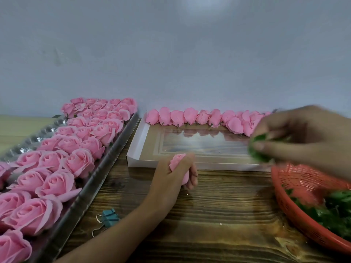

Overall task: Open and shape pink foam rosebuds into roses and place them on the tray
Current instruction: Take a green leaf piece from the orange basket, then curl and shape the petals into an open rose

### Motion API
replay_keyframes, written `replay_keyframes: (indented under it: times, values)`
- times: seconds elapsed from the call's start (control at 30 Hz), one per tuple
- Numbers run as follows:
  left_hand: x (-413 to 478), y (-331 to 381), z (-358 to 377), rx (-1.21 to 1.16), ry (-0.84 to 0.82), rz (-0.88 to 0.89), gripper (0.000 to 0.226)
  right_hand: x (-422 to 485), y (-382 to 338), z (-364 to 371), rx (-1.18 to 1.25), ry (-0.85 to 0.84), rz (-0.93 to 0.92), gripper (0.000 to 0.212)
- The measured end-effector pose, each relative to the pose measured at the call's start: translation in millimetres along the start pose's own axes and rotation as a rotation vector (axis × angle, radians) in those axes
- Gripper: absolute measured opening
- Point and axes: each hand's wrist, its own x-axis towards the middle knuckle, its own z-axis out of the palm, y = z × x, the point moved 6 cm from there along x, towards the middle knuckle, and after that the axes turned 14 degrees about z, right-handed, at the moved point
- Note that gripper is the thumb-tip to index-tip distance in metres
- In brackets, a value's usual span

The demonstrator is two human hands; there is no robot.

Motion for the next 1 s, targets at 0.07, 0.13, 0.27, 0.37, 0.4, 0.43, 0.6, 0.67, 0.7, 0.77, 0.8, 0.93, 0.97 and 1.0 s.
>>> replay_keyframes:
  times: [0.07, 0.13, 0.27, 0.37, 0.4, 0.43, 0.6, 0.67, 0.7, 0.77, 0.8, 0.93, 0.97, 1.0]
  values:
    - [0.1, 3.1, -1.8, 0.018, 0.056, 0.038, 0.041, 1.9, -6.8, 44.6, 0.044, -0.189, 0.047, 0.026]
    - [-0.8, 4.7, -3.9, 0.023, 0.113, 0.064, 0.042, 5.3, -3.4, 82.4, 0.069, -0.311, 0.139, 0.012]
    - [-0.2, 10.8, -8.0, 0.027, 0.154, 0.137, 0.039, 17.0, 16.1, 127.9, 0.154, -0.383, 0.26, 0.014]
    - [-2.5, 21.9, -8.1, 0.089, 0.144, 0.275, 0.042, 26.1, 26.7, 138.9, 0.304, -0.334, 0.3, 0.016]
    - [-4.1, 25.9, -5.9, 0.119, 0.123, 0.327, 0.04, 27.9, 29.2, 140.0, 0.351, -0.311, 0.3, 0.016]
    - [-5.8, 29.3, -2.5, 0.136, 0.094, 0.373, 0.038, 29.1, 31.6, 140.8, 0.383, -0.289, 0.296, 0.013]
    - [-13.2, 40.8, 15.6, 0.17, -0.112, 0.496, 0.033, 28.8, 32.9, 138.8, 0.454, -0.191, 0.25, 0.014]
    - [-15.2, 44.2, 18.6, 0.206, -0.146, 0.529, 0.033, 28.0, 31.6, 137.0, 0.454, -0.17, 0.248, 0.019]
    - [-15.9, 44.8, 20.2, 0.224, -0.16, 0.539, 0.033, 27.6, 31.4, 137.2, 0.439, -0.167, 0.25, 0.021]
    - [-15.5, 42.9, 22.9, 0.263, -0.186, 0.528, 0.032, 27.4, 32.2, 137.9, 0.422, -0.165, 0.255, 0.026]
    - [-14.4, 40.7, 23.3, 0.283, -0.19, 0.512, 0.031, 27.2, 32.2, 138.2, 0.431, -0.166, 0.257, 0.027]
    - [-8.5, 28.6, 19.1, 0.337, -0.137, 0.374, 0.028, 26.5, 30.4, 138.9, 0.535, -0.239, 0.263, 0.031]
    - [-7.4, 25.8, 17.1, 0.345, -0.113, 0.35, 0.028, 26.9, 30.0, 138.9, 0.579, -0.261, 0.269, 0.034]
    - [-6.7, 23.6, 15.2, 0.358, -0.089, 0.337, 0.028, 26.9, 30.3, 138.5, 0.624, -0.278, 0.277, 0.035]
